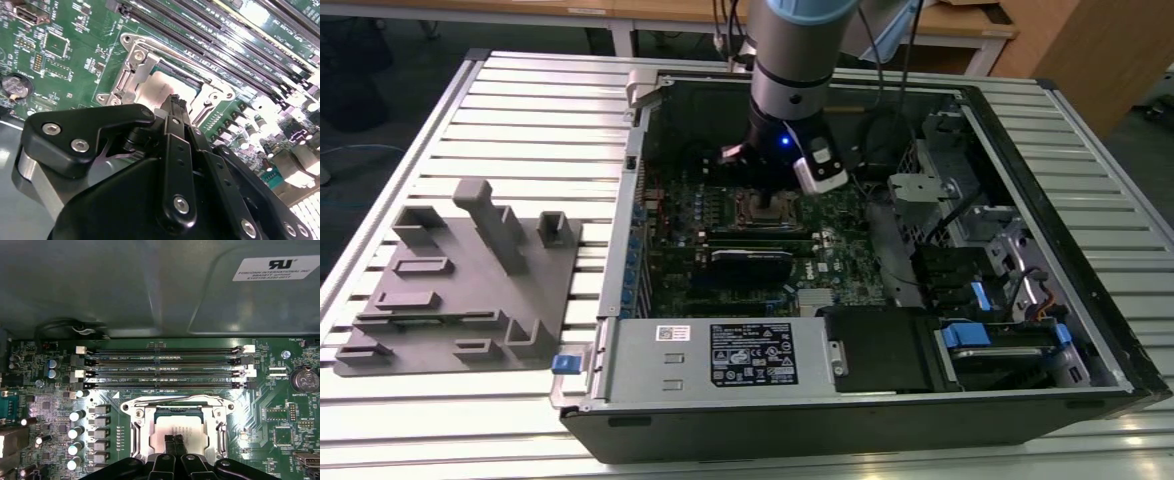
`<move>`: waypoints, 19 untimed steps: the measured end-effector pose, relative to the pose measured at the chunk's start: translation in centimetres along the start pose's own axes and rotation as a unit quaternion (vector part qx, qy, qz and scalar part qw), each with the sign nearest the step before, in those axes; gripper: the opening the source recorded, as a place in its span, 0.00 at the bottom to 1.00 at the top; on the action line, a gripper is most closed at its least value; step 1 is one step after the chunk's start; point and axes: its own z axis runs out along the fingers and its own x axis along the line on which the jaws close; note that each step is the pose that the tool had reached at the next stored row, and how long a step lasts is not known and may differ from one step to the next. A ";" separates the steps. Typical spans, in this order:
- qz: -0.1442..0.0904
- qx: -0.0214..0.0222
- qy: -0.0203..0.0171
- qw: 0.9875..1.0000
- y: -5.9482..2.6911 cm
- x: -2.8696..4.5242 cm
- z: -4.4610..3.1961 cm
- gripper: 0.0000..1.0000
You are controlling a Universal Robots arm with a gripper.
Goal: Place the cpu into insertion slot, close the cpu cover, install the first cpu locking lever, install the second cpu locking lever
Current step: 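Install the second cpu locking lever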
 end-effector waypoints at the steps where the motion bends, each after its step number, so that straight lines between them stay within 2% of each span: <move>1: 0.000 0.000 -0.003 1.000 0.00 0.00 0.00 0.11; 3: -0.001 0.000 -0.009 1.000 0.00 0.01 0.01 0.11; 4: -0.001 0.000 -0.011 1.000 0.01 0.01 0.00 0.11; 13: -0.001 0.000 -0.011 1.000 0.13 0.02 -1.14 0.11; 19: -0.001 0.000 -0.011 1.000 0.15 0.02 -1.32 0.11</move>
